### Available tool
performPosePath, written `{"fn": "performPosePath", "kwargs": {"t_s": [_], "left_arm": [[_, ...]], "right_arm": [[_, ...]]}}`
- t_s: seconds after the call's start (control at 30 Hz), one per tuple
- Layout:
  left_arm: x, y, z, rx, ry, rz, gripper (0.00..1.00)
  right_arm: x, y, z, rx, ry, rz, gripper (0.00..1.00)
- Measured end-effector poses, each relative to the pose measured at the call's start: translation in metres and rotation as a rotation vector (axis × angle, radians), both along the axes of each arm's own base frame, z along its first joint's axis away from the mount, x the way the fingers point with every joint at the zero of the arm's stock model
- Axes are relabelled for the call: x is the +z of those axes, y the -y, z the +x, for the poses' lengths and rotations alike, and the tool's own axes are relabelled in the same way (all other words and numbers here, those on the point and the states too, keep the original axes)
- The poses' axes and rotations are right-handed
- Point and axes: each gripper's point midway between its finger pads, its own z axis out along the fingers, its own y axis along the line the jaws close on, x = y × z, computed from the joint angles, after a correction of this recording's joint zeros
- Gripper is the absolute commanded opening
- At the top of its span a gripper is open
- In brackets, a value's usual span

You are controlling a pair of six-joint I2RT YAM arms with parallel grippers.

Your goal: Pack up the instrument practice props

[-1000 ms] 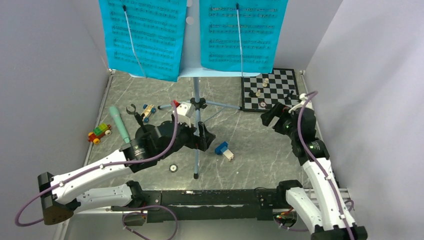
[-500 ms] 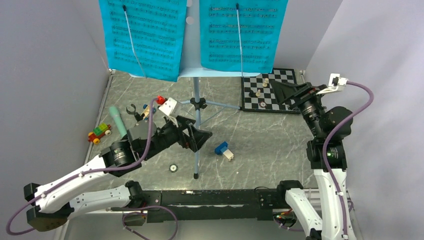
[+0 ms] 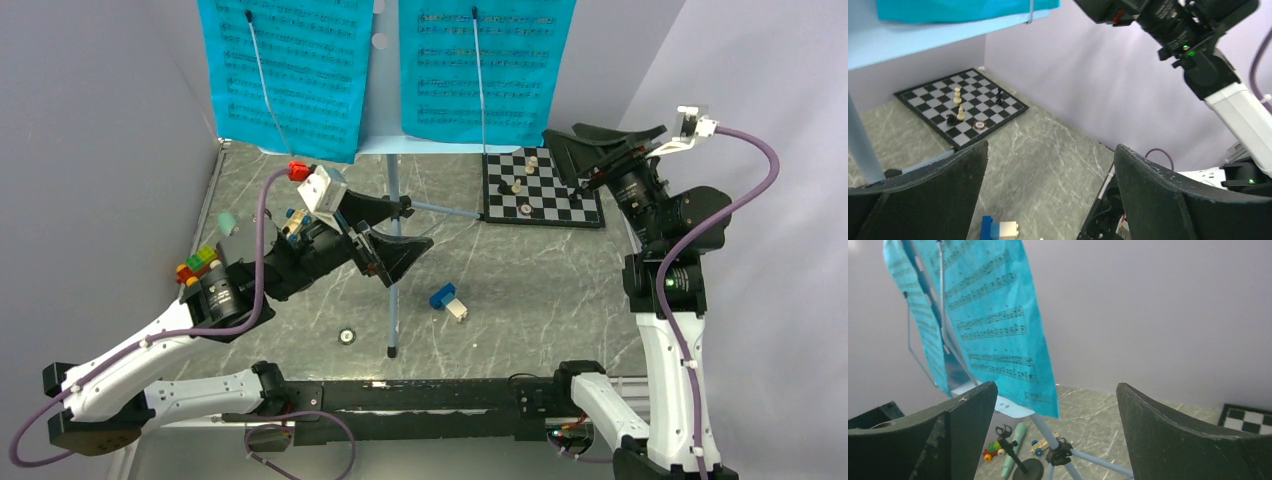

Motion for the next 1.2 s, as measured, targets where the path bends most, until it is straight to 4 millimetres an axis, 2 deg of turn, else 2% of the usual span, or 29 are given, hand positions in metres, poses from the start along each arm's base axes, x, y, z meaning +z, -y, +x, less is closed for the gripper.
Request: {"fn": "performPosePath", "kwargs": {"t_s": [0.17, 0.4, 0.67, 0.77, 0.93, 1.2], "left_arm": [[0.026, 0.007, -0.002, -0.032, 0.063, -0.050, 0.99], [0.065, 0.015, 0.001, -0.035, 0.140, -0.130, 0.99], [0.119, 0.026, 0.009, -0.021, 0.209, -0.209, 0.99], [0.131, 0.032, 0.013, -0.013, 0.228, -0.221, 0.99], [0.139, 0.044, 0.025, 0.009, 0.232, -0.214, 0.99], [0.135, 0.056, 0.038, 0.041, 0.223, -0.187, 0.99]], "right_arm": [[0.009, -0.014, 0.005, 0.097, 0.029, -0.027, 0.85], [0.000, -0.016, 0.026, 0.144, -0.010, -0.018, 0.79], [0.010, -0.024, 0.017, 0.207, 0.024, -0.004, 0.66], [0.013, -0.027, 0.012, 0.237, 0.034, 0.001, 0.61], [0.014, -0.030, 0.008, 0.263, 0.033, 0.008, 0.52], [0.017, -0.033, 0.003, 0.289, 0.032, 0.019, 0.33]]}}
